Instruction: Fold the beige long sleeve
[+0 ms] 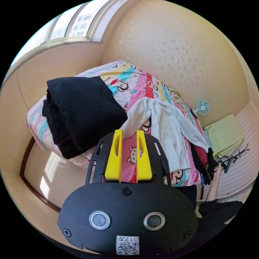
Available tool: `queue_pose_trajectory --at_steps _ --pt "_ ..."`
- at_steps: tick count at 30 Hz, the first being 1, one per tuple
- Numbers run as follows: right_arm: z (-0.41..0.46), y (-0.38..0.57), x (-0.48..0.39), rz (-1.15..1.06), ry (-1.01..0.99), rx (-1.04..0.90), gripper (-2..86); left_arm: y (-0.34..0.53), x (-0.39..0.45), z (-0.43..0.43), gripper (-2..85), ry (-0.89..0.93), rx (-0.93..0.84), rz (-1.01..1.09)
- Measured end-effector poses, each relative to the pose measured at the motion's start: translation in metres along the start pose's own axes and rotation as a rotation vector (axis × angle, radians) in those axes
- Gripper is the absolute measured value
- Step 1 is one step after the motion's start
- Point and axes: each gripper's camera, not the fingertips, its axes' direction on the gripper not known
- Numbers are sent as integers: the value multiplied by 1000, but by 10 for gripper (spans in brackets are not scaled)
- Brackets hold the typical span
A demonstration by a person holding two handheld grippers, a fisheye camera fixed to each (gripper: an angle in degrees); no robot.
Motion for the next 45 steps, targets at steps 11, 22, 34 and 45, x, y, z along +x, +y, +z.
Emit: queue_pose_trajectory --at_steps 11,22,34,45 --pt "192 156 -55 0 -400 -518 45 96 -5 174 56 369 -455 -2" --pt "-56 226 -29 -360 -406 -627 32 206 6 -14 47 336 -622 275" --pt "-135 127 99 -172 -323 -240 89 223 3 4 68 364 -447 236" --pt "-43 -63 253 73 -124 -368 40 218 62 181 14 486 -378 409"
